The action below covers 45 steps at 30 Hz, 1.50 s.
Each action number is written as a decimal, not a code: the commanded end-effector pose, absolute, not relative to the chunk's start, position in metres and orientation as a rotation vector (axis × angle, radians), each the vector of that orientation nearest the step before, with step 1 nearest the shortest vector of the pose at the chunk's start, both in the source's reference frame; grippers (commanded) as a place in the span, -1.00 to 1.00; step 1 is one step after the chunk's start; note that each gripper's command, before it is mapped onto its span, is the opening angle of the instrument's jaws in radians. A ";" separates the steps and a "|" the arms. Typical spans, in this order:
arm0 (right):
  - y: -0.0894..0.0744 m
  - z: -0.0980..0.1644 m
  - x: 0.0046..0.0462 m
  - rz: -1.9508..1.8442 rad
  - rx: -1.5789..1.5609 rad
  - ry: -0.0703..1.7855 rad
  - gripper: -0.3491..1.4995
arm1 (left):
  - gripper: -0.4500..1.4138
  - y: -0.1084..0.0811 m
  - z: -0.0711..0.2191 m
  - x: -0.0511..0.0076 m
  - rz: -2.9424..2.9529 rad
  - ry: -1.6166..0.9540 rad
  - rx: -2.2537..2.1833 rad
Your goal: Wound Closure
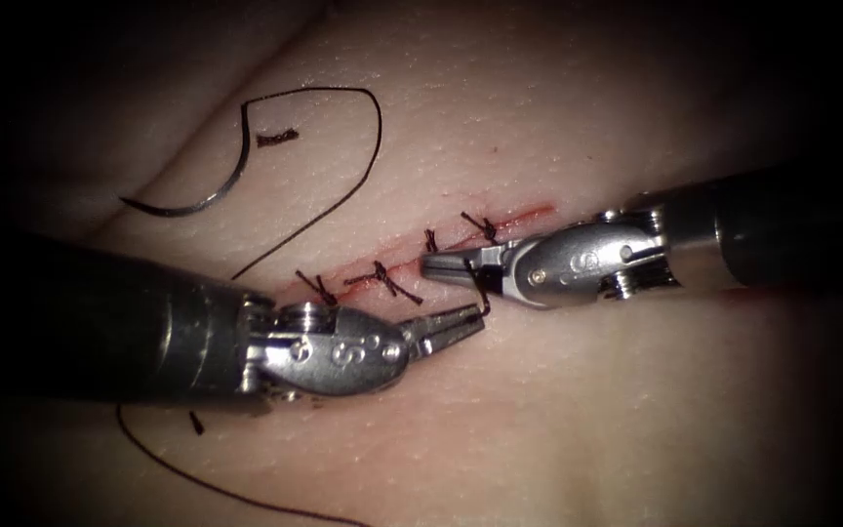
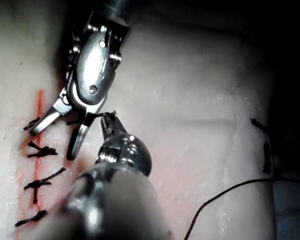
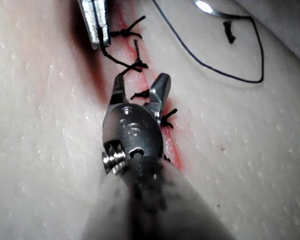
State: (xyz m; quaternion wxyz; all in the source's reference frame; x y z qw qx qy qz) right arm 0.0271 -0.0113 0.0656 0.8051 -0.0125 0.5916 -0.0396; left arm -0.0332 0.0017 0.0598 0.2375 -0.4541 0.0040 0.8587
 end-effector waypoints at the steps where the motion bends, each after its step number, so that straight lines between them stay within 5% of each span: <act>1: -0.012 0.065 0.0265 -0.066 -0.020 1.277 0.80 | -1.00 0.001 0.060 -0.0332 2.351 0.009 -1.250; 24: -0.013 0.064 0.0232 -0.025 -0.025 1.295 0.69 | -1.00 -0.010 0.051 -0.0133 2.344 0.018 -1.225; 41: -0.013 0.064 0.0236 -0.005 -0.011 1.294 0.67 | -0.82 -0.014 0.056 -0.0080 2.386 -0.524 -0.868; 43: -0.013 0.064 0.0236 0.000 -0.007 1.294 0.69 | -0.71 -0.014 0.057 -0.0069 2.423 -0.555 -0.814; 45: -0.013 0.064 0.0236 0.000 -0.007 1.294 0.69 | -0.32 -0.013 0.057 -0.0061 2.446 -0.559 -0.771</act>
